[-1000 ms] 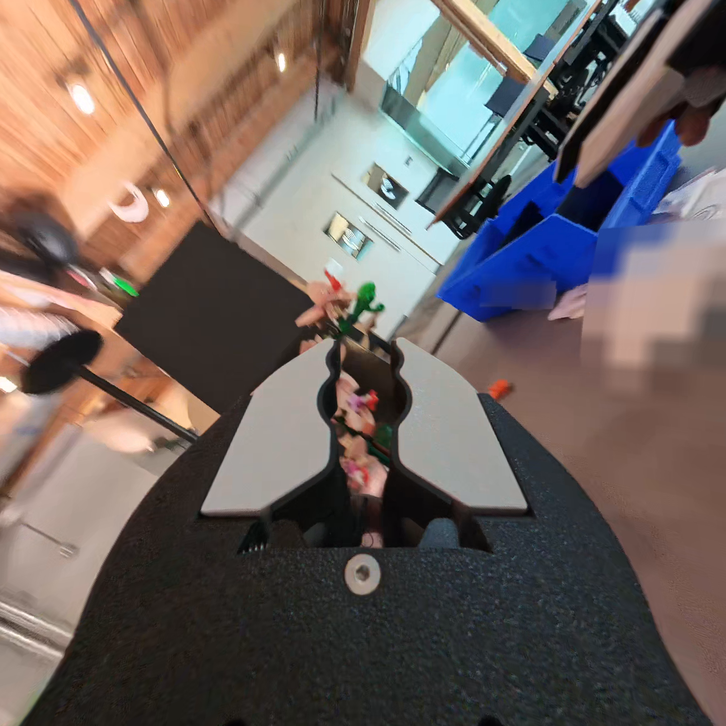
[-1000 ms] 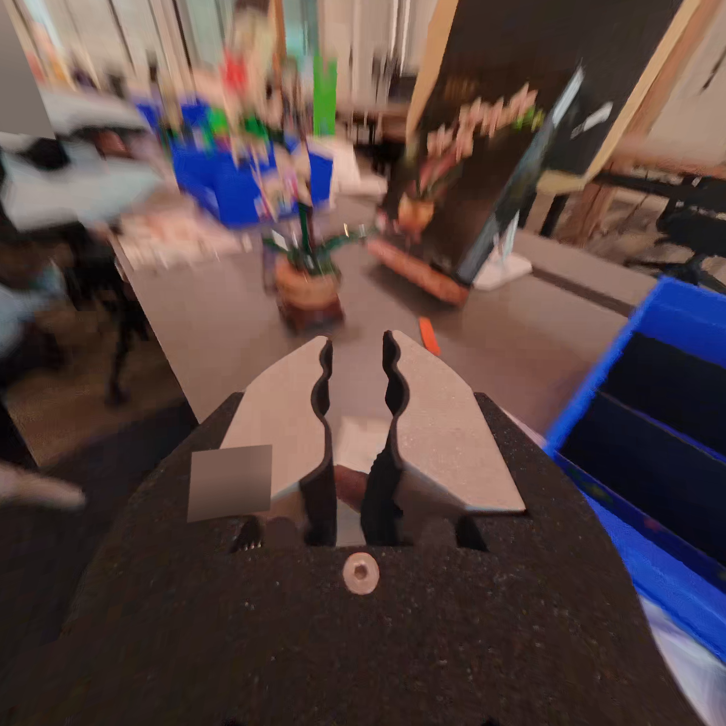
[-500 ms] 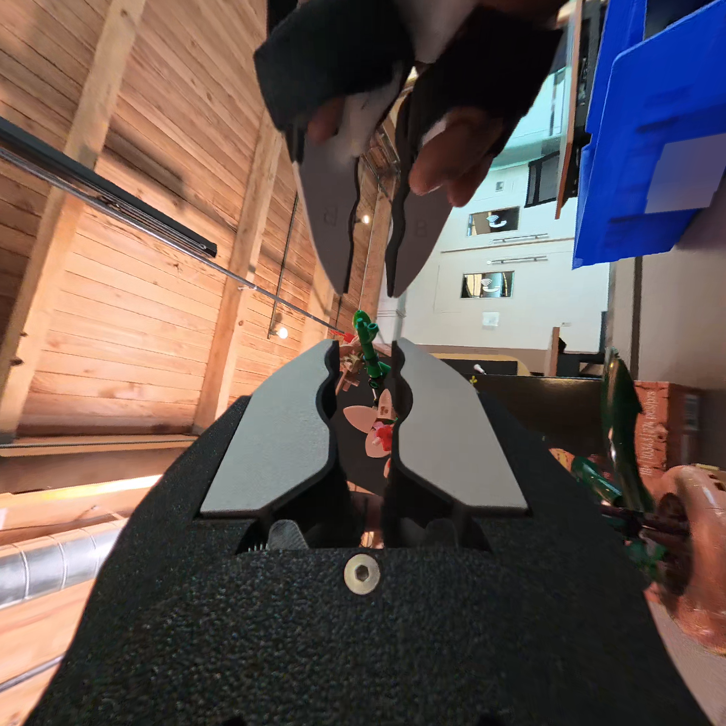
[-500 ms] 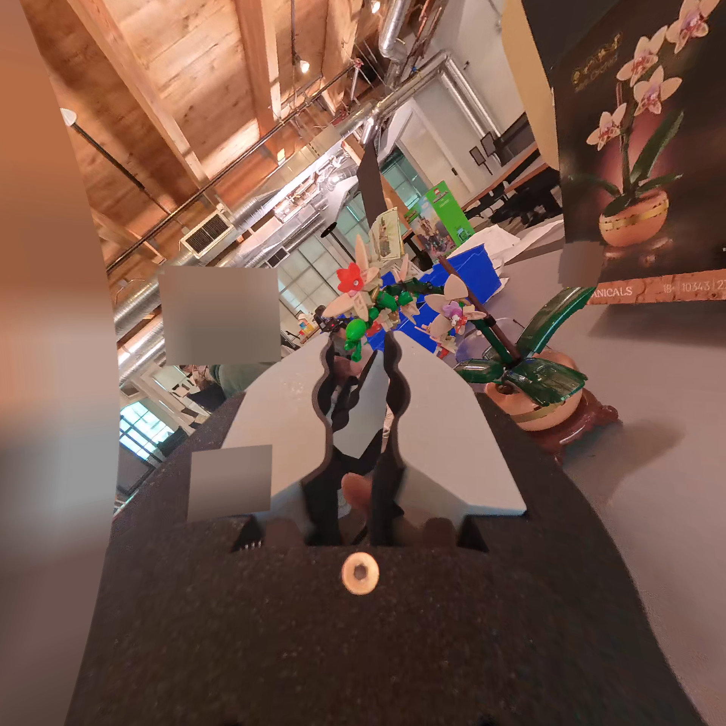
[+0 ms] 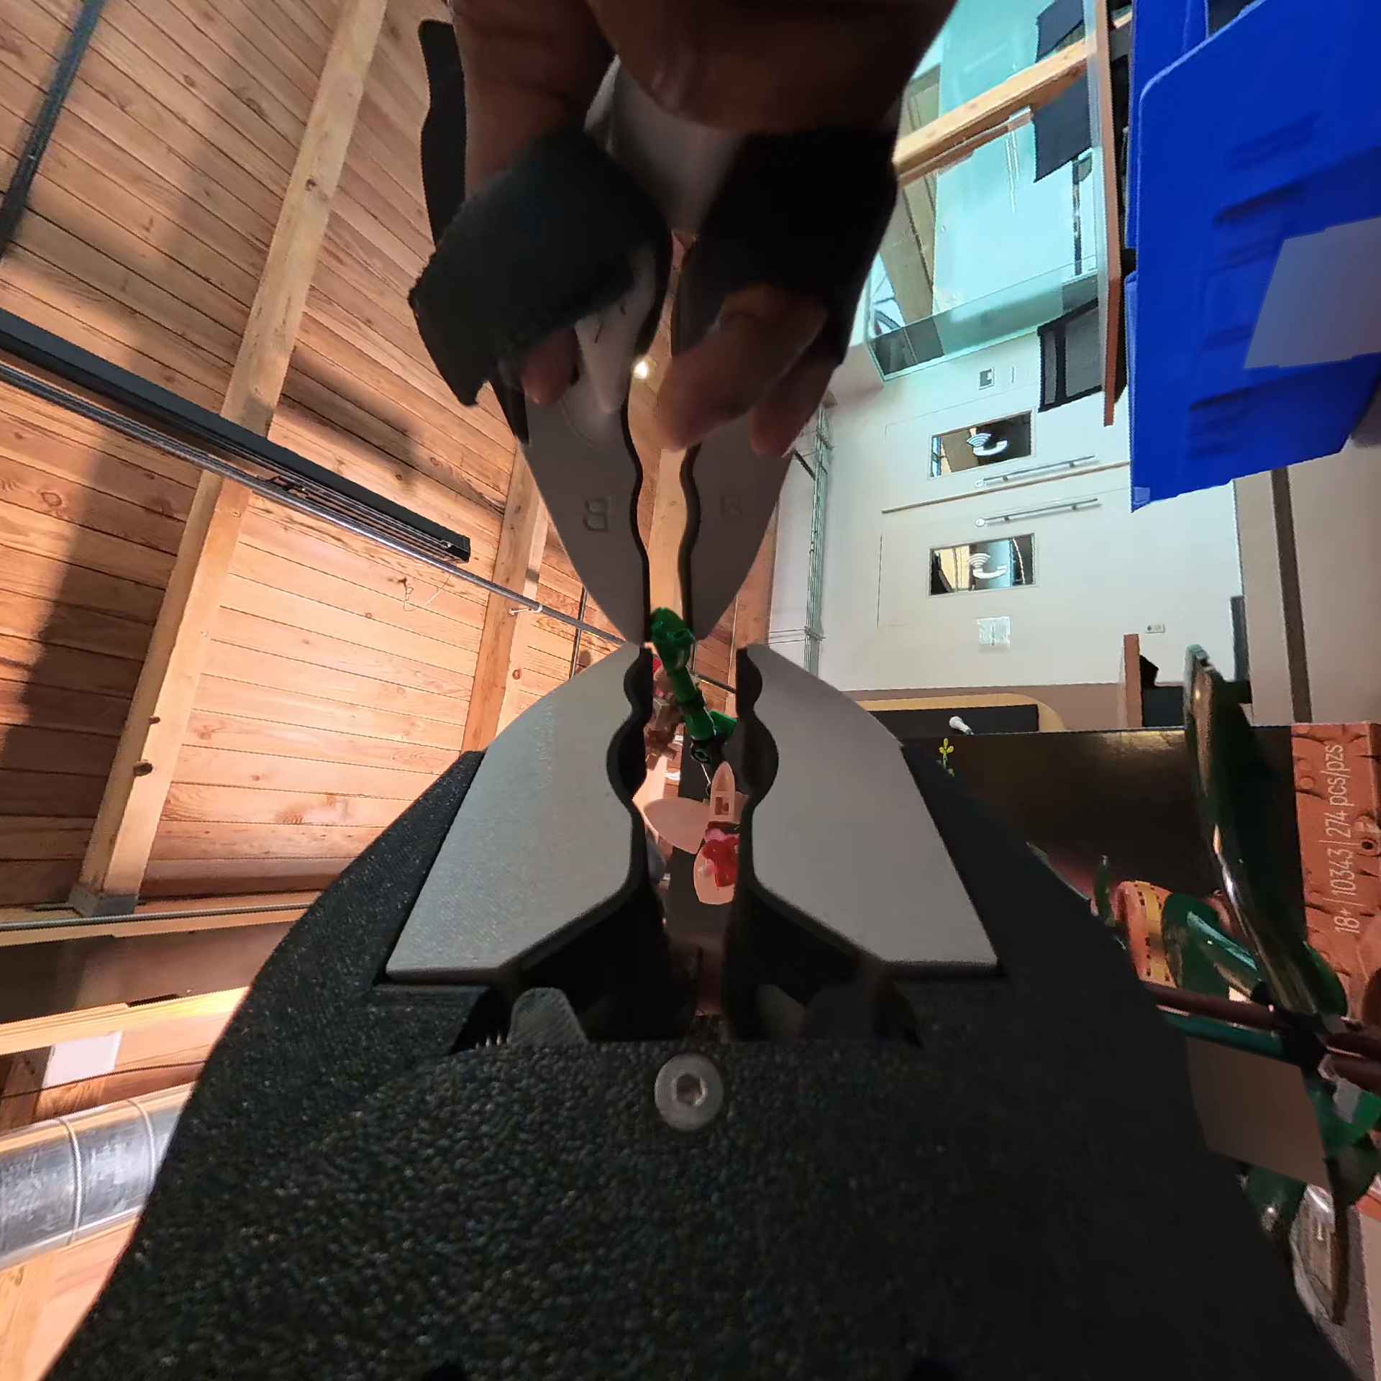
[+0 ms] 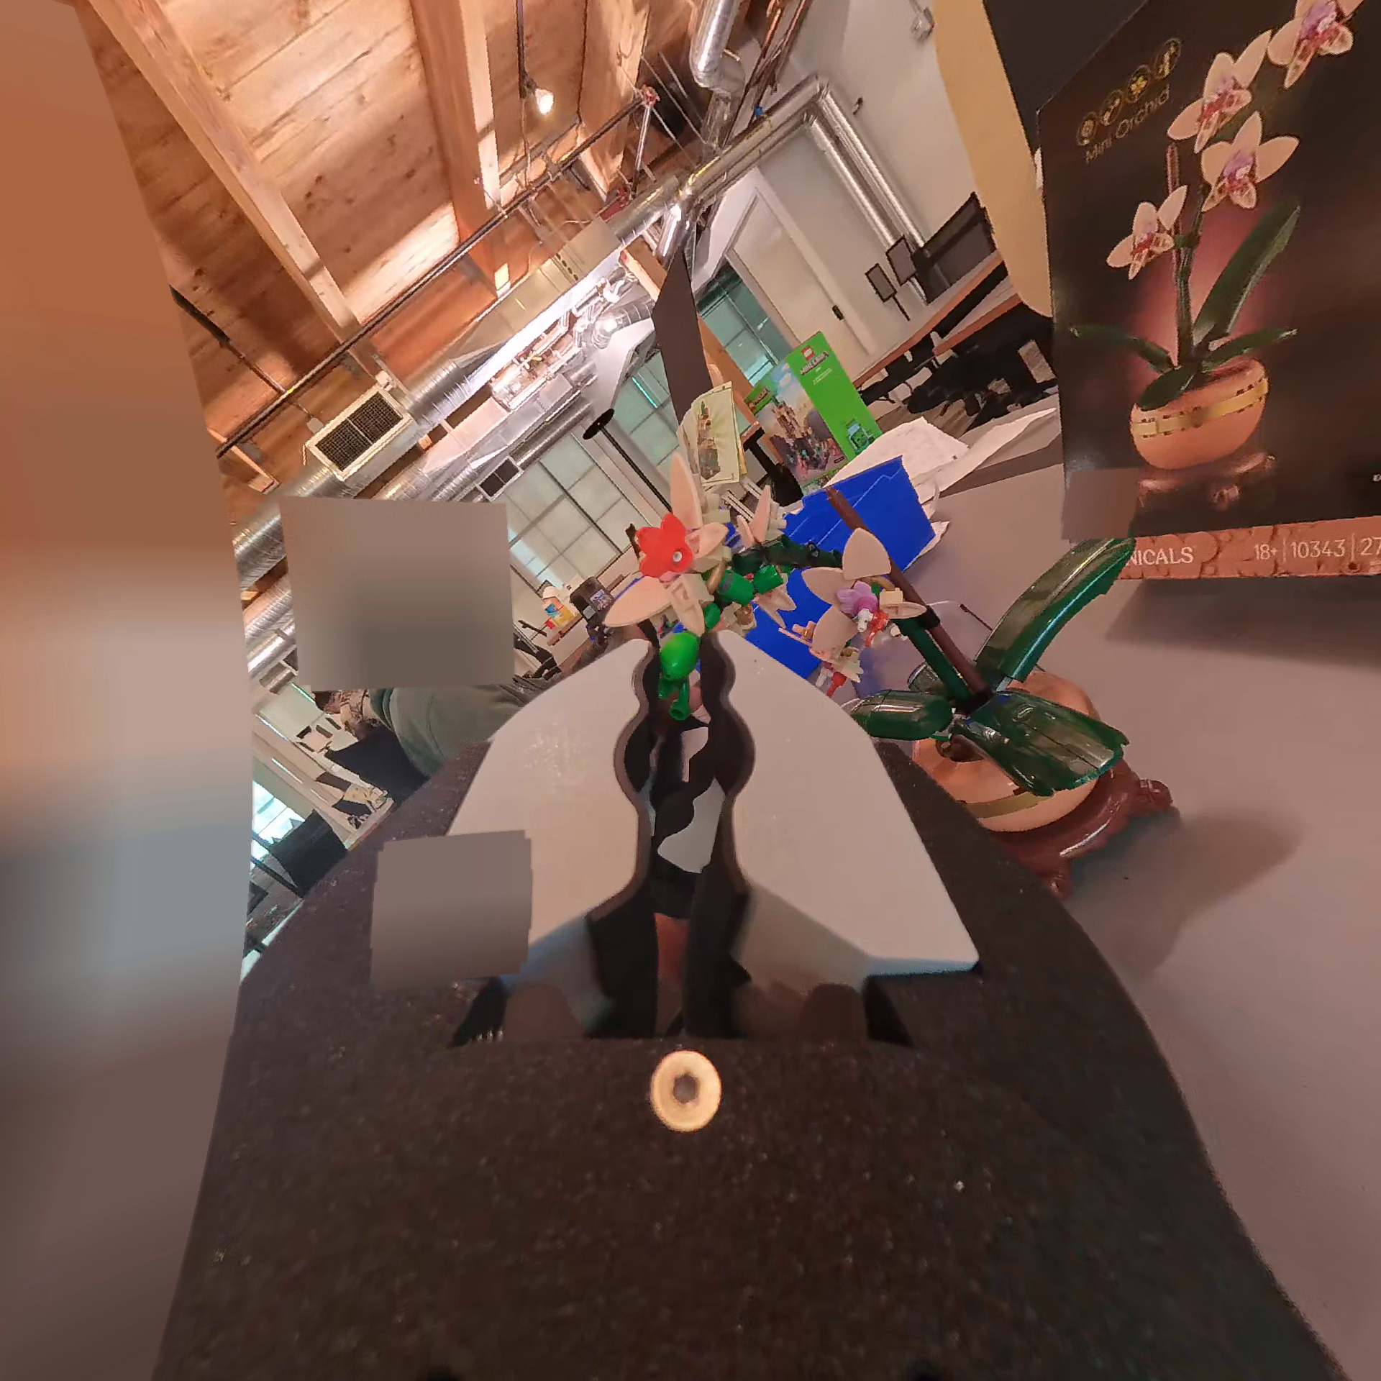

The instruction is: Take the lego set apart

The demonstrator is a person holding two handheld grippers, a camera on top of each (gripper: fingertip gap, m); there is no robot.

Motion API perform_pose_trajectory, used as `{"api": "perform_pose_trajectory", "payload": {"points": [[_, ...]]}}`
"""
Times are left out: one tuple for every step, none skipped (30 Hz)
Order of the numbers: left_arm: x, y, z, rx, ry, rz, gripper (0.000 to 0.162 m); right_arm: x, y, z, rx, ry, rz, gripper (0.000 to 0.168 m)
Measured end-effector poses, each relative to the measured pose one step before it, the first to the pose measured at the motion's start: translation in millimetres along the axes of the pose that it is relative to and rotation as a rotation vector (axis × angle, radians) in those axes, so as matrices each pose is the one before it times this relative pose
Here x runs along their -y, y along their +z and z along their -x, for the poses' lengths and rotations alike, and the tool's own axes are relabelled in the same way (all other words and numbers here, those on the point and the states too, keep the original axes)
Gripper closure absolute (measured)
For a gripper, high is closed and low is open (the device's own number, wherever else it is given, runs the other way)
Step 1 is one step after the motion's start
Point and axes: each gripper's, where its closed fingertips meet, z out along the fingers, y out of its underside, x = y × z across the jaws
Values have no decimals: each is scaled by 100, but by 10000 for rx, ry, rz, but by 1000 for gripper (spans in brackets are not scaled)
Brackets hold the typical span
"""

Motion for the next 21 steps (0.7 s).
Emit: {"api": "perform_pose_trajectory", "payload": {"points": [[-154,-18,17,19,38,43,142,-28,13,19,-18,-61,58,159],[-215,31,44,20,-25,64,142,-28,7,6,-32,-105,65,159],[-163,69,10,-14,-58,39,142,-33,-13,7,-47,-163,72,159],[-53,118,-24,-25,-17,-4,142,-48,5,18,-53,-179,73,159],[26,136,-31,-10,73,-21,142,-32,1,40,-55,-177,70,159],[95,145,-63,-25,110,-32,142,-24,8,21,-62,-162,77,159],[71,154,0,13,59,-5,144,-23,15,-1,-78,-153,91,159],[-14,133,152,78,-45,41,149,47,-26,-81,-130,-209,52,159],[-24,120,176,20,-150,42,155,26,-47,-112,-154,-330,74,159],[70,102,0,-130,-178,-18,156,94,-64,-30,-109,-337,43,159],[41,62,35,-70,-116,-3,156,74,-72,16,-120,-380,76,159],[6,47,-3,-47,-4,15,156,37,-42,-12,-176,-474,111,160],[-17,34,-3,-19,12,28,156,39,-10,-13,-216,-613,116,160],[-29,7,26,-14,-38,29,156,41,2,5,-216,-665,120,160],[-24,4,18,-30,-91,24,156,48,4,10,-212,-730,133,160],[-27,2,37,-41,-93,20,156,76,-14,31,-201,-785,117,160],[-32,4,16,-48,-88,20,157,116,-3,25,-219,-836,100,161],[-64,17,-100,-102,-46,40,157,161,-48,31,-250,-941,41,163],[-232,52,41,44,-36,136,157,314,-90,427,-40,-1009,-68,168],[-166,-21,144,66,-11,28,157,244,-151,-308,-507,-820,10,168],[-23,-59,205,77,-35,-29,157,213,-152,-368,-434,-591,-28,168]]}}
